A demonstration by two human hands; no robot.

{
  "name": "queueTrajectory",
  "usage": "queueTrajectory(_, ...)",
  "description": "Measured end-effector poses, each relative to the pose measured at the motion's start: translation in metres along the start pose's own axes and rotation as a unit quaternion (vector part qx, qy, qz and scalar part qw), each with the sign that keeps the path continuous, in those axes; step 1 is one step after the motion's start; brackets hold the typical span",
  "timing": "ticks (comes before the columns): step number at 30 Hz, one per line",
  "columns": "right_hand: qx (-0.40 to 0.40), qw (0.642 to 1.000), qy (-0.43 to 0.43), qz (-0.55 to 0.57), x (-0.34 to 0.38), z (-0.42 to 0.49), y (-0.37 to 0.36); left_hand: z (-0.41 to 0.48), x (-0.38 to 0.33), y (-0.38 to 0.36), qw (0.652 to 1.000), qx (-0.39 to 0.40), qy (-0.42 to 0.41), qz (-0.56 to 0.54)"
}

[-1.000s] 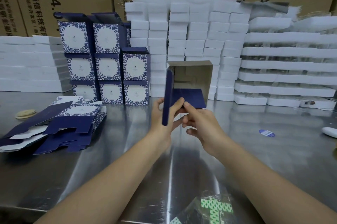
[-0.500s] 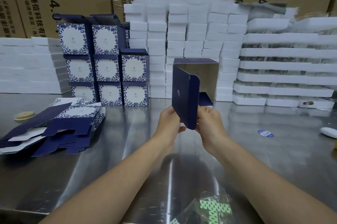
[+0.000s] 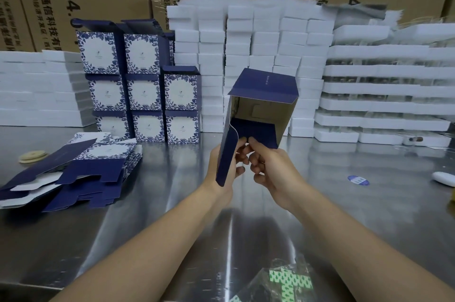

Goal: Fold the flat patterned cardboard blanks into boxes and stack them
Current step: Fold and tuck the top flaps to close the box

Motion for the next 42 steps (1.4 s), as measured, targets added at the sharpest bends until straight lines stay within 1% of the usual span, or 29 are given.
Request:
queueTrajectory(3,0.006,1.0,-0.011,0.012,-0.004,0.002,-0.001,0.002,0.0,0.003,1.0,-0.008,0.008,-0.029)
queueTrajectory(6,-0.004,0.999,-0.01,0.031,-0.006,0.004,0.001,0.006,0.001,0.006,0.999,-0.014,0.006,-0.038)
queueTrajectory(10,-0.025,0.998,0.011,0.049,-0.005,0.004,0.002,0.006,0.002,0.007,1.0,-0.014,0.02,-0.003)
queueTrajectory(15,-0.056,0.997,0.03,0.047,0.0,0.004,0.004,0.006,0.003,0.004,0.998,0.017,0.027,0.05)
queueTrajectory(21,-0.024,0.999,-0.001,0.041,-0.001,0.005,0.005,0.01,0.005,0.003,0.999,0.009,0.014,0.031)
queueTrajectory(25,-0.008,0.999,-0.015,0.039,-0.003,0.005,0.002,0.011,0.005,0.006,1.0,-0.003,0.027,0.012)
queueTrajectory(32,-0.042,0.998,-0.015,0.045,-0.005,0.005,0.002,0.011,0.006,0.006,0.999,-0.003,0.045,0.005)
queueTrajectory(35,-0.043,0.997,-0.037,0.054,-0.005,0.004,0.004,0.011,0.007,0.006,0.998,-0.021,0.051,0.019)
queueTrajectory(38,-0.044,0.995,-0.059,0.073,-0.005,0.005,0.005,0.012,0.007,0.01,0.997,-0.049,0.067,0.007)
queueTrajectory(42,-0.045,0.995,-0.07,0.06,-0.007,0.005,0.005,0.017,0.008,0.014,0.993,-0.089,0.072,0.004)
Point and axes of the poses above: each hand's wrist, its own z-axis towards the middle knuckle, its own y-axis out of the back of the hand, x = y × z, the point moved 3 cm from there along z, towards the middle knuckle, and after that the axes turned 11 degrees about -x, right-handed, at the moved point
